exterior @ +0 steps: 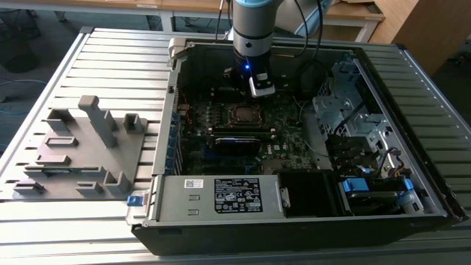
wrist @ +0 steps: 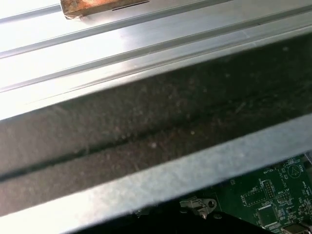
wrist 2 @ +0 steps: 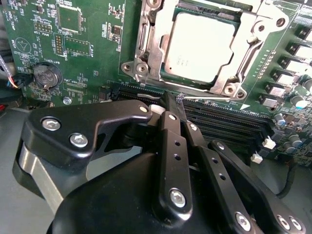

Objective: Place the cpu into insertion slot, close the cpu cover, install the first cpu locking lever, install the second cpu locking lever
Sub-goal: 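Install the first cpu locking lever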

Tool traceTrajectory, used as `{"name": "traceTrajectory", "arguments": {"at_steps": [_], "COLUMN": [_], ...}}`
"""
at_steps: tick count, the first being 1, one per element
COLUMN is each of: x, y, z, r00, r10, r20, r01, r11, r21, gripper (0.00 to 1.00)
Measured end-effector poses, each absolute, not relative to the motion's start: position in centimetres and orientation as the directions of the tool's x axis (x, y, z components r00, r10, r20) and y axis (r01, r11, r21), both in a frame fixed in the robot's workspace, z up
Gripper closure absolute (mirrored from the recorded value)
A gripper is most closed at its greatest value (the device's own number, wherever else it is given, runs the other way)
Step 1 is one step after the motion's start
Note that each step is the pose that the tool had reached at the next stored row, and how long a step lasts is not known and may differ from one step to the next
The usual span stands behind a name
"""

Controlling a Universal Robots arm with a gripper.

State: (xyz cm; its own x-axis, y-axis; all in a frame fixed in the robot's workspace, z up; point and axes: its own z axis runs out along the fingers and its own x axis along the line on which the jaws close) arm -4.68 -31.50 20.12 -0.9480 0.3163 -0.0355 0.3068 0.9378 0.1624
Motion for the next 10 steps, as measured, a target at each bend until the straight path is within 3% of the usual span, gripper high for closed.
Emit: {"name": "traceTrajectory", "arguments": {"at_steps": [10], "x": [-4.64], "y": [-31.44], "z": [20.10], "r00": [-0.948], "r10": [0.316], "r20": [-0.037], "r01": [0.307], "r11": [0.938], "r21": [0.161], "gripper": [0.90]}}
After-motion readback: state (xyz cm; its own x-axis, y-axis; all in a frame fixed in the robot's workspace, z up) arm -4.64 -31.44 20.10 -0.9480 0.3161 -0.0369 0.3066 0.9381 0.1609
